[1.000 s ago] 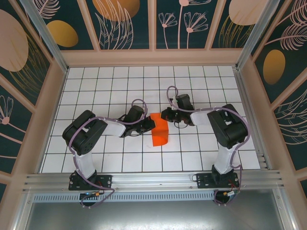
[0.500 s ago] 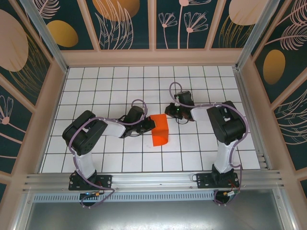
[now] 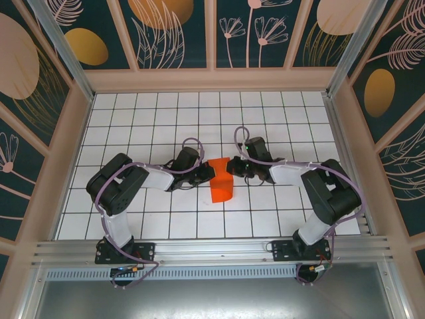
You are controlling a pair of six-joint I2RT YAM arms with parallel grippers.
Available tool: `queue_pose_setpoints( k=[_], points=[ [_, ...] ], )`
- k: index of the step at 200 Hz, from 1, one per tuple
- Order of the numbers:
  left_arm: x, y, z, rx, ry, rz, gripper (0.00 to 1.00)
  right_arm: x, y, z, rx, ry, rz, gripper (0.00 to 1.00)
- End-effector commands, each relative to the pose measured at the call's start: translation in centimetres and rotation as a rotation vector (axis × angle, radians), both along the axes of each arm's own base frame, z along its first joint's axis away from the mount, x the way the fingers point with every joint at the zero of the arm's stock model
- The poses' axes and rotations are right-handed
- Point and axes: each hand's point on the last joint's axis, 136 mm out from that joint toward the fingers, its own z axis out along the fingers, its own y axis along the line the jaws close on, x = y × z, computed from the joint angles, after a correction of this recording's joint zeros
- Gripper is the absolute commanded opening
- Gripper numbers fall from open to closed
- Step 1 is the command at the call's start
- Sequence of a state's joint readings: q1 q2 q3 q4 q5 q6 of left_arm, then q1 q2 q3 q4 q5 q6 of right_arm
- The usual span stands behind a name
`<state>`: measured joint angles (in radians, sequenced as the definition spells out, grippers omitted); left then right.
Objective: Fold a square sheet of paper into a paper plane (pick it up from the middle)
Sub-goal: First fold in half a square sheet of paper at the center of the table.
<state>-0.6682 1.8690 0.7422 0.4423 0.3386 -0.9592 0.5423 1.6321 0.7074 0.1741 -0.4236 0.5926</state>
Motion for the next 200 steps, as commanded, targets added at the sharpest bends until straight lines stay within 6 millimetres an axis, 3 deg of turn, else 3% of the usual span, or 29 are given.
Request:
queue_pose_setpoints(
  k=[1, 83, 146, 200],
  points=[
    [-7.2, 8.3, -10.2, 0.400, 0.297, 0.023, 0.00, -1.9, 0.7, -0.1, 0.038, 0.047, 0.042, 0.00],
    [-7.1, 8.1, -10.2, 0.401, 0.293, 0.009, 0.00, -1.9, 1.9, -1.9, 0.045, 0.101, 0.091, 0.00],
    [-7.3, 8.1, -10.5, 0.395, 0.307, 0.027, 0.00, -4.7, -0.3, -4.3, -0.040, 0.169, 0.114, 0.00],
    [-7.7, 8.6, -11.0, 0.403, 0.315, 0.036, 0.00, -7.8, -2.4, -4.8, -0.076, 0.212, 0.131, 0.00]
  ],
)
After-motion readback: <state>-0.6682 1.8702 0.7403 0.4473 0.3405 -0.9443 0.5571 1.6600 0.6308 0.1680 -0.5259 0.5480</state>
